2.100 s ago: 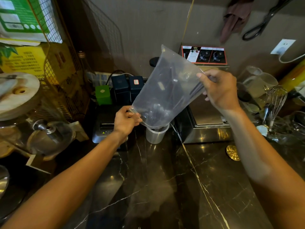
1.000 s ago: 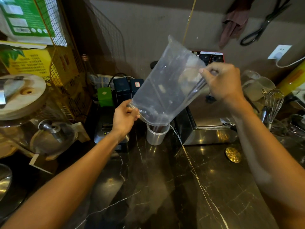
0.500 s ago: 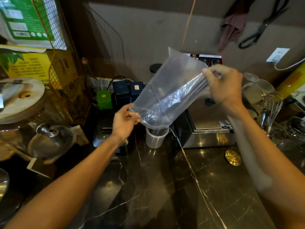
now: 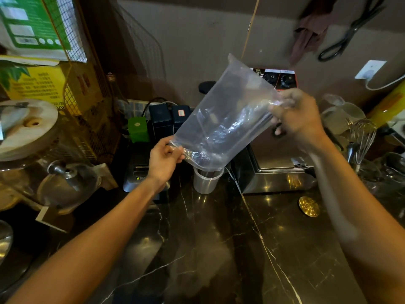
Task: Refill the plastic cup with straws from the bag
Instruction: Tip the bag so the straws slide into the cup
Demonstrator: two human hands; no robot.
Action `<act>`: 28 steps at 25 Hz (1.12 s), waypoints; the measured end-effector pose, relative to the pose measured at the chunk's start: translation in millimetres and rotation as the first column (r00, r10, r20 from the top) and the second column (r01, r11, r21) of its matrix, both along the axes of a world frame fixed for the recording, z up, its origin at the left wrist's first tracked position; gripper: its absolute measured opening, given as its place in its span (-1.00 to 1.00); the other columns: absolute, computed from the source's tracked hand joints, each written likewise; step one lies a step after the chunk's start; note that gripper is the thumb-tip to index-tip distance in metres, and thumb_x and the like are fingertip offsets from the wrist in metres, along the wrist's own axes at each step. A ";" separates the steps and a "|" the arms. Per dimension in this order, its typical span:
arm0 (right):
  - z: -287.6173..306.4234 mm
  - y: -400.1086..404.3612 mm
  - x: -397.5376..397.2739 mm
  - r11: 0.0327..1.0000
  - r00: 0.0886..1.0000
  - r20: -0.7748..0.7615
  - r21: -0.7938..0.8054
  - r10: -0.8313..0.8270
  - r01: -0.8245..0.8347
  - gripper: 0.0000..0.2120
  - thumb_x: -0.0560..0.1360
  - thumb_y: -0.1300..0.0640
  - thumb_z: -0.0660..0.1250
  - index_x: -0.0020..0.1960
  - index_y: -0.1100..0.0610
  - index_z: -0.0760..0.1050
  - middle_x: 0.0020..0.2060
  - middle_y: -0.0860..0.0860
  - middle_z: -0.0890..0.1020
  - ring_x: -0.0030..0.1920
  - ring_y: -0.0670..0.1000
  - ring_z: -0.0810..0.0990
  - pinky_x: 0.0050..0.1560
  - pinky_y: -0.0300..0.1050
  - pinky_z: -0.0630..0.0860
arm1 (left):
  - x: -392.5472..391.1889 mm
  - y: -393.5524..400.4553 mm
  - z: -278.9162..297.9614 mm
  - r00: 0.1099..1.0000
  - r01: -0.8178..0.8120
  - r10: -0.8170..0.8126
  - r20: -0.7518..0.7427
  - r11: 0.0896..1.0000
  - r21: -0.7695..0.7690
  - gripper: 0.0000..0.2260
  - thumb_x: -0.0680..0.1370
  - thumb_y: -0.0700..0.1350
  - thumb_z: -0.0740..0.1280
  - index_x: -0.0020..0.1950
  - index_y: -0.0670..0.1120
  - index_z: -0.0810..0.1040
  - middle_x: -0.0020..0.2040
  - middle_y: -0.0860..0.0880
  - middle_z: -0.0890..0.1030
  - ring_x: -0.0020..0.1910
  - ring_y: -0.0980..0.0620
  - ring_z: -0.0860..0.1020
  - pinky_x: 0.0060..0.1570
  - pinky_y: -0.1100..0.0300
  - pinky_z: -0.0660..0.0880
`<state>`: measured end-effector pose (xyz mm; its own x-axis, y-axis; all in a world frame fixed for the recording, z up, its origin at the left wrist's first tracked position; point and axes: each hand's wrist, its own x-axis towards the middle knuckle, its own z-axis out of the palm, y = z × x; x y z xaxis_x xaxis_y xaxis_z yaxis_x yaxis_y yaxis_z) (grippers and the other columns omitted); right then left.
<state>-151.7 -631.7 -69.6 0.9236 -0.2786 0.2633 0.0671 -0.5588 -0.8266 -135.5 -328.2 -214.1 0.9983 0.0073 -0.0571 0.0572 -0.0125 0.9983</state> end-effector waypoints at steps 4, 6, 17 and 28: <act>12.0 0.4 0.5 0.993 0.999 0.037 -0.120 0.016 -0.011 -0.89 0.60 0.19 0.42 -0.10 0.06 0.59 -0.51 -0.04 0.60 -0.57 0.02 0.58 -0.59 -0.20 0.47 | 0.6 2.6 -9.4 0.997 -0.055 0.053 -0.063 0.998 -0.033 -0.70 0.63 -0.25 0.36 0.36 -0.20 0.51 -0.06 -0.13 0.69 -0.13 0.05 0.65 -0.08 0.24 0.63; 17.6 5.9 3.8 0.959 0.997 0.078 -0.282 0.023 0.000 -0.92 0.60 0.15 0.42 -0.06 0.13 0.63 -0.40 0.03 0.63 -0.54 -0.01 0.60 -0.59 -0.21 0.45 | 0.6 2.6 -11.4 0.996 -0.049 0.045 -0.082 0.998 -0.040 -0.70 0.63 -0.26 0.36 0.36 -0.21 0.51 -0.09 -0.11 0.69 -0.14 0.05 0.65 -0.07 0.22 0.64; 24.2 14.2 16.4 0.896 0.966 0.254 -0.438 0.053 0.066 -0.79 0.54 0.11 0.46 -0.07 0.28 0.66 -0.07 0.23 0.58 -0.09 -0.01 0.49 -0.05 -0.26 0.34 | -3.6 1.9 -10.0 0.995 -0.089 0.086 -0.049 0.993 -0.073 -0.66 0.62 -0.27 0.36 0.40 -0.16 0.48 -0.04 -0.11 0.69 -0.13 0.07 0.65 -0.09 0.23 0.61; 42.2 11.0 14.5 0.964 0.964 0.261 -0.266 0.044 0.028 -0.91 0.53 0.06 0.42 -0.03 0.08 0.60 -0.07 0.14 0.60 -0.24 0.06 0.55 -0.12 -0.17 0.47 | 1.8 -4.7 11.9 0.997 -0.076 0.077 0.013 0.992 -0.099 -0.64 0.64 -0.21 0.35 0.44 -0.12 0.44 0.08 -0.08 0.71 -0.04 0.06 0.68 -0.02 0.20 0.62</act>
<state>-137.2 -620.7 -27.4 0.8138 -0.1585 0.5591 0.2662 -0.7535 -0.6011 -133.7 -332.9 -202.1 0.9959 0.0787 -0.0449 0.0378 0.0899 0.9952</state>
